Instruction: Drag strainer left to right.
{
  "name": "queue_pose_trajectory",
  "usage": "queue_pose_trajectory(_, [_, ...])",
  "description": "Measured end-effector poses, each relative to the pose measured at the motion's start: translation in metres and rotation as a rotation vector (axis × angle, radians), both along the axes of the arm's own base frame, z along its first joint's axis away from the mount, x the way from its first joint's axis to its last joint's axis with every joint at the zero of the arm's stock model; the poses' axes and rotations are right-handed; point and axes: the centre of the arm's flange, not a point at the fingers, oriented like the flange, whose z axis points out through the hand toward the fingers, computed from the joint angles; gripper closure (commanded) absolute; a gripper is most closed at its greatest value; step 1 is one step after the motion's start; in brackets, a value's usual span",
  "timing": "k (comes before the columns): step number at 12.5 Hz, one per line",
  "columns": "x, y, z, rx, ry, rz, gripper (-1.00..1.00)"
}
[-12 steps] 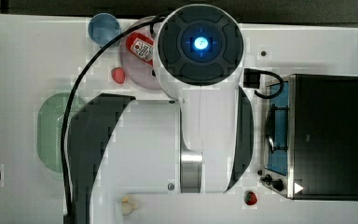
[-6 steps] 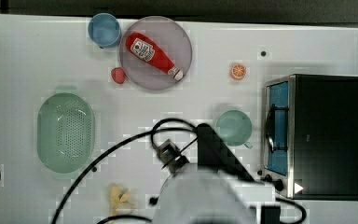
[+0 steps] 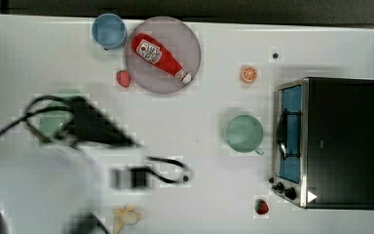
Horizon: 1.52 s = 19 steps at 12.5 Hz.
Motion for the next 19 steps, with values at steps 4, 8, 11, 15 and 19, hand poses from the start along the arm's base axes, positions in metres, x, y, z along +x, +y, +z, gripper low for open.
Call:
queue_pose_trajectory(4, [-0.009, 0.133, -0.167, 0.01, 0.185, -0.103, -1.0])
queue_pose_trajectory(8, [-0.022, 0.171, -0.257, 0.026, 0.261, -0.391, -1.0])
queue_pose_trajectory(11, [0.002, 0.17, -0.287, 0.142, 0.206, -0.601, -1.0])
queue_pose_trajectory(15, [0.03, 0.146, -0.332, 0.206, 0.136, -0.714, -1.0])
queue_pose_trajectory(19, [0.024, 0.107, -0.399, 0.139, 0.194, -0.801, -1.0])
